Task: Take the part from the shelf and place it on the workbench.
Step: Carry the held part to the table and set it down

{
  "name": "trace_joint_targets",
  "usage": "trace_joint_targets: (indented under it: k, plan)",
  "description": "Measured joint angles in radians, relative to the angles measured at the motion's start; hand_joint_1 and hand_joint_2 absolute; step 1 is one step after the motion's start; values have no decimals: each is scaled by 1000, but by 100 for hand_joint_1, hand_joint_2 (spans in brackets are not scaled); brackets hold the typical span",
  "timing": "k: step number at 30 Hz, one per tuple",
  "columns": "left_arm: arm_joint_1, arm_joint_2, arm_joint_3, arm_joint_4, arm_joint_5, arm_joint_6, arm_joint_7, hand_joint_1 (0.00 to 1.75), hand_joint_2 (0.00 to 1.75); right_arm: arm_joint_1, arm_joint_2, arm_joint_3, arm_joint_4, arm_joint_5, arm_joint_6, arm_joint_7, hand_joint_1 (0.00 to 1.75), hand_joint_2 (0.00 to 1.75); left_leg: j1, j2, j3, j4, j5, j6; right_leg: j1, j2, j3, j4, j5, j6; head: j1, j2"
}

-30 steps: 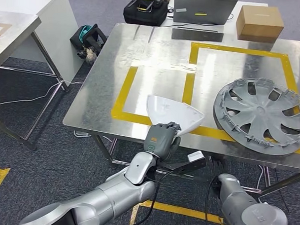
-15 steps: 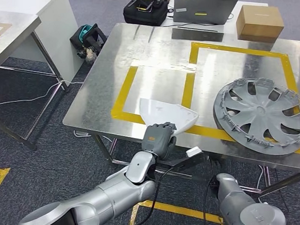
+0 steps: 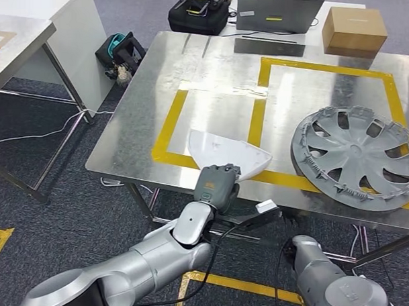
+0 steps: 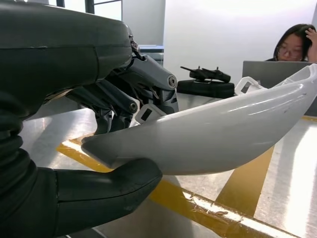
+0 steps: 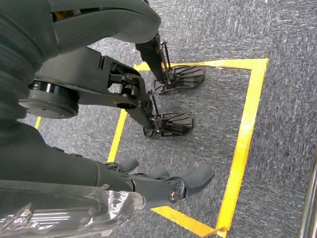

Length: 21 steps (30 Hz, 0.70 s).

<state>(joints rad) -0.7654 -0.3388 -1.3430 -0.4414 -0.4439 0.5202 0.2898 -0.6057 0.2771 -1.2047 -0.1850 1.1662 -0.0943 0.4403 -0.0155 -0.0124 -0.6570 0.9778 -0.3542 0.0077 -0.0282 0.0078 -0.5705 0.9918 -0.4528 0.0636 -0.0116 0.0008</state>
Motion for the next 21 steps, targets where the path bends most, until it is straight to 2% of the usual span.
trace_joint_targets:
  k: [17, 21]
  plan:
    - [-7, 0, -1, 3, -7, -5, -17, 175, 175, -1, 7, 0, 0, -1, -2, 2, 0, 175, 0, 0, 0, 0, 0, 0, 0, 0, 0, 0, 0, 0, 0, 0]
    - [-7, 0, -1, 4, -8, -5, -21, 0, 175, -1, 8, 0, 0, 1, -6, 0, 0, 0, 0, 0, 0, 0, 0, 0, 0, 0, 0, 0, 0, 0, 0, 0]
